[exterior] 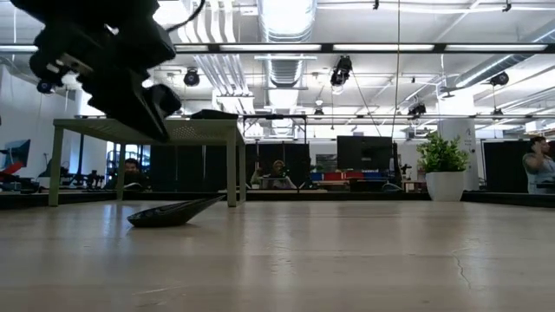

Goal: Pick & Place Mini shaped plates
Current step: Stack the black drop-shaped plate on top of the black drop-shaped plate on the shelf

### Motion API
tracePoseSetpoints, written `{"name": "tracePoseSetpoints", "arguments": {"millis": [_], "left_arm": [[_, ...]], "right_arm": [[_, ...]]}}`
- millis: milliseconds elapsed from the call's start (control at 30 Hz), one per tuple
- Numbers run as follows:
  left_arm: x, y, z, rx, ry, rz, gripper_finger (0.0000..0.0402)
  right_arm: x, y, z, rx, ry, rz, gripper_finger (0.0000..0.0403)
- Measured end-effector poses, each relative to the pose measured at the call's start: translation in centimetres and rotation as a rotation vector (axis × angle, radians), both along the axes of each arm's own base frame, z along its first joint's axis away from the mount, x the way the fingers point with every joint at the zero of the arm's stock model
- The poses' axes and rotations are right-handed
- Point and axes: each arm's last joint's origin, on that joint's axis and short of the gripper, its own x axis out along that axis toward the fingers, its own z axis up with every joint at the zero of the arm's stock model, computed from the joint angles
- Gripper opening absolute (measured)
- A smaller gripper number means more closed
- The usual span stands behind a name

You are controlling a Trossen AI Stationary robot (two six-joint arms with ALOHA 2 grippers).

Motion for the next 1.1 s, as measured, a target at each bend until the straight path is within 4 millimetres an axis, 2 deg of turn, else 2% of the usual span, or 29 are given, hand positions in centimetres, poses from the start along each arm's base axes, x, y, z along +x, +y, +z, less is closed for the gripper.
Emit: {"name": "tracePoseSetpoints", "arguments": {"millis": [233,400,833,1100], "left_arm": [[1.1,-0.1,-2.1,0.008,0.083,0.001,0.0044],[2.2,-0.4,-2.9,0.011,0.129,-0.003,0.0044],[5.0,-0.9,-3.7,-0.112,0.201,0.133,0.0044],[6.0,-1.2,-4.6,-0.153,0.252,0.122,0.0044]], "right_arm": [[-0.6,-0.3,0.6,0.001,0.007,-0.01,0.0052],[-0.7,-0.4,0.6,-0.023,0.005,-0.024,0.0052],[-1.1,-0.6,0.3,-0.027,0.054,-0.056,0.0052],[-1.1,-0.6,0.3,-0.029,0.054,-0.053,0.0052]]}}
